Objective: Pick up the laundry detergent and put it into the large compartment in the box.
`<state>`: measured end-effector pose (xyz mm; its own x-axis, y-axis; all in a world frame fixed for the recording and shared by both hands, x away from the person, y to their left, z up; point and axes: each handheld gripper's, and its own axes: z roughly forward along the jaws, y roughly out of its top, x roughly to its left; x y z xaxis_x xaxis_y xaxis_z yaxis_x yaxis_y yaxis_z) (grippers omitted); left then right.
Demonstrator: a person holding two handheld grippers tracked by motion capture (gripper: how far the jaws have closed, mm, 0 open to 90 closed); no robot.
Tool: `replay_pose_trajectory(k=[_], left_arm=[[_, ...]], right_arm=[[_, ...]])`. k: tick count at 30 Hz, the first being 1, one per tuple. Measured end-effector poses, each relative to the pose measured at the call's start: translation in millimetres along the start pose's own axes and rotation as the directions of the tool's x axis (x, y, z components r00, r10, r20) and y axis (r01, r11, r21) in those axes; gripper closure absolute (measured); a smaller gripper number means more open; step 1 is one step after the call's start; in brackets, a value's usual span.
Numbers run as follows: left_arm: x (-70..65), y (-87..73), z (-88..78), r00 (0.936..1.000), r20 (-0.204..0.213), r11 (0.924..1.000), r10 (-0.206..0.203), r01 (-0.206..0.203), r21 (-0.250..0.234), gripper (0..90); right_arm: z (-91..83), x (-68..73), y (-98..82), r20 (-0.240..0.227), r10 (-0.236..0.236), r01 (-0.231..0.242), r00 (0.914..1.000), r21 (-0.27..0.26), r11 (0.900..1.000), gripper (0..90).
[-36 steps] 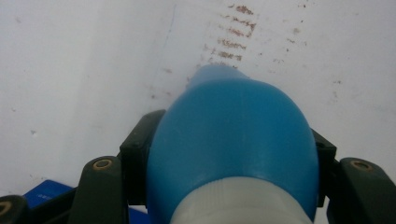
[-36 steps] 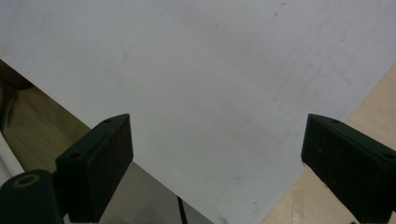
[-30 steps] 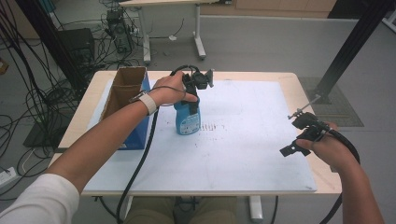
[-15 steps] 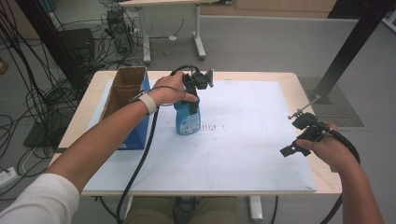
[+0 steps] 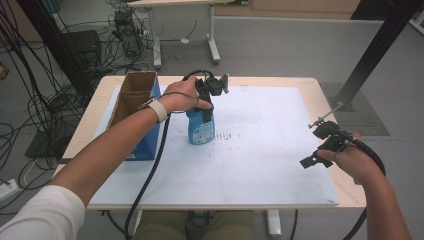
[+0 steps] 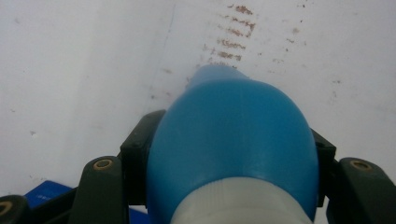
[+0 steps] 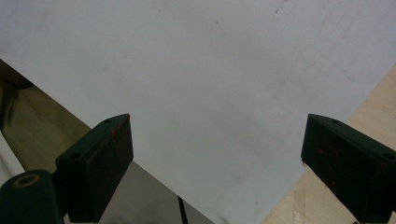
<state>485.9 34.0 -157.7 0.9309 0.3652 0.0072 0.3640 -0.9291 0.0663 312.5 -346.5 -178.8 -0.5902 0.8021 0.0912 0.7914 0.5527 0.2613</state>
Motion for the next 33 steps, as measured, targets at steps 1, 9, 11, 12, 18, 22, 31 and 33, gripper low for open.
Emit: replay_pose_trajectory(k=[1, 9, 11, 12, 18, 22, 31, 33], left_arm=[[0.3, 0.4, -0.2, 1.0000, 0.001, 1.0000, 0.000, 0.000, 0.002, 38.6], [-1.3, 0.5, -0.8, 0.9999, -0.003, 0.9999, -0.015, 0.015, 0.004, 38.6], [-1.5, -0.2, -1.3, 0.9997, -0.004, 0.9997, -0.024, 0.024, 0.001, 38.7], [-1.3, -0.6, -2.2, 0.9996, -0.005, 0.9997, -0.026, 0.026, 0.000, 38.7], [-1.6, -6.0, -11.7, 0.9986, -0.015, 0.9987, -0.050, 0.050, -0.013, 38.7], [-1.3, -8.2, -17.2, 0.9979, -0.012, 0.9979, -0.064, 0.064, -0.011, 38.7], [-1.4, -12.5, -28.2, 0.9949, -0.005, 0.9949, -0.101, 0.101, -0.009, 38.7], [-2.5, -14.3, -31.4, 0.9923, -0.007, 0.9922, -0.123, 0.123, -0.016, 38.6]], right_arm=[[-0.2, 0.0, -0.3, 0.000, 0.000, 0.000, 1.0000, -0.001, 1.000, 9.0], [-1.3, 0.4, -2.1, 0.002, 0.001, -0.001, 1.0000, -0.005, 1.000, 9.0], [-1.6, 0.5, -2.5, 0.002, 0.004, -0.004, 1.0000, -0.004, 1.000, 9.0], [-2.1, 0.8, -2.8, 0.003, 0.003, -0.003, 1.0000, -0.004, 1.000, 9.0], [-4.4, 1.8, -4.5, 0.007, 0.002, -0.002, 1.0000, -0.008, 1.000, 9.1], [-5.4, 3.9, -4.2, 0.010, 0.000, 0.001, 1.0000, -0.012, 1.000, 9.0], [-8.5, 7.4, -3.8, 0.015, -0.008, 0.008, 0.9999, -0.020, 1.000, 9.0], [-8.9, 7.8, -4.3, 0.017, -0.007, 0.008, 0.9998, -0.020, 1.000, 9.0]])
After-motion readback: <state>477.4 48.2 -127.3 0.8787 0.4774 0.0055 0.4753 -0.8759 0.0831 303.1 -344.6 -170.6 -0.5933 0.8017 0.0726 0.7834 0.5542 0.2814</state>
